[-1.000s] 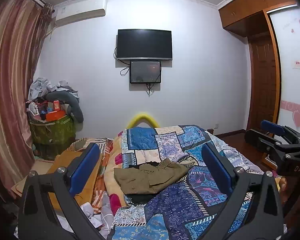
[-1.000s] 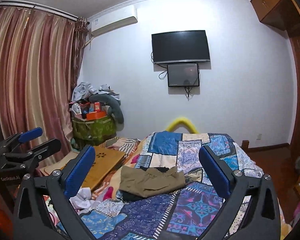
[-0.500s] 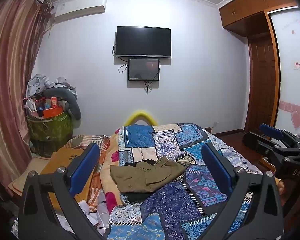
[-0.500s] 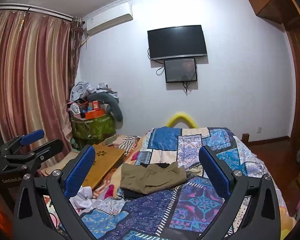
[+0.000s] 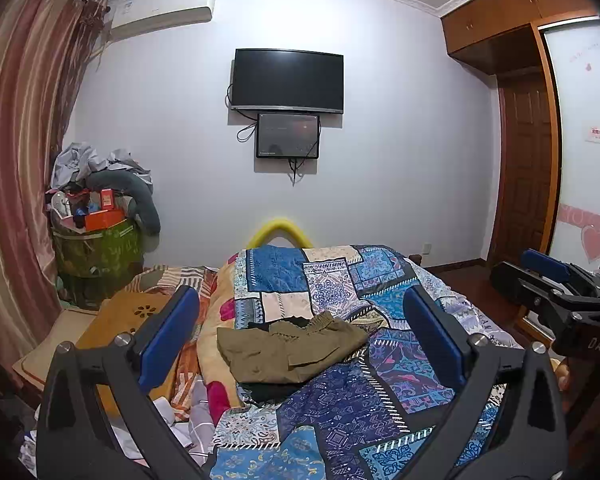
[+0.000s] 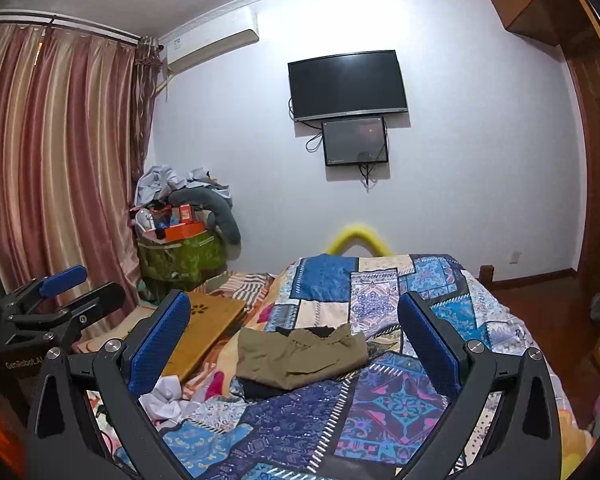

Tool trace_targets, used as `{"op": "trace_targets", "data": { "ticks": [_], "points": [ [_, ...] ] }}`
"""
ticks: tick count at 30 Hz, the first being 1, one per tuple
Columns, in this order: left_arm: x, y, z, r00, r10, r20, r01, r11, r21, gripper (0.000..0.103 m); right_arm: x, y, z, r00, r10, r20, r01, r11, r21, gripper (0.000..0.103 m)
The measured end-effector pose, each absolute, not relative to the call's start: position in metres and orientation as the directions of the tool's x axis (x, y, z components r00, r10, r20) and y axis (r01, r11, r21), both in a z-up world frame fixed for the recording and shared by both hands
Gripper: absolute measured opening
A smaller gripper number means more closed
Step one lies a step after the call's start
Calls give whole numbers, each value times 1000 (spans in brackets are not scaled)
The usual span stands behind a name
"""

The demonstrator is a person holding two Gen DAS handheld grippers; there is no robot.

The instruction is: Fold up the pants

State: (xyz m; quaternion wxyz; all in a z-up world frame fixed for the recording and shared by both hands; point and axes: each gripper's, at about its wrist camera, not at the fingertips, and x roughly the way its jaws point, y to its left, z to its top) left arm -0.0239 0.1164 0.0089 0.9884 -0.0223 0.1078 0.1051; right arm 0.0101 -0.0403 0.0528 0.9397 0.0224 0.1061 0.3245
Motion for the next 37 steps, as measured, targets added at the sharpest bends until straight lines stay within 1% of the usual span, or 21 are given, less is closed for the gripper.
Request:
{"op": "trace_targets", "data": {
  "ticks": [11,26,37],
  "points": [
    [-24,117,8,955,204,-218,-213,977,-22,103,10,-41,52,767,615,-186,-605,788,114,103],
    [-22,118,8,959,158,-235,-172,984,-38,103,9,-42,54,776,605,-175,-597,796,105,103],
    [-22,112,8,961,146,-234,-154,988,-18,103,8,-43,55,786,594,-171,-587,804,94,103]
  ]
}}
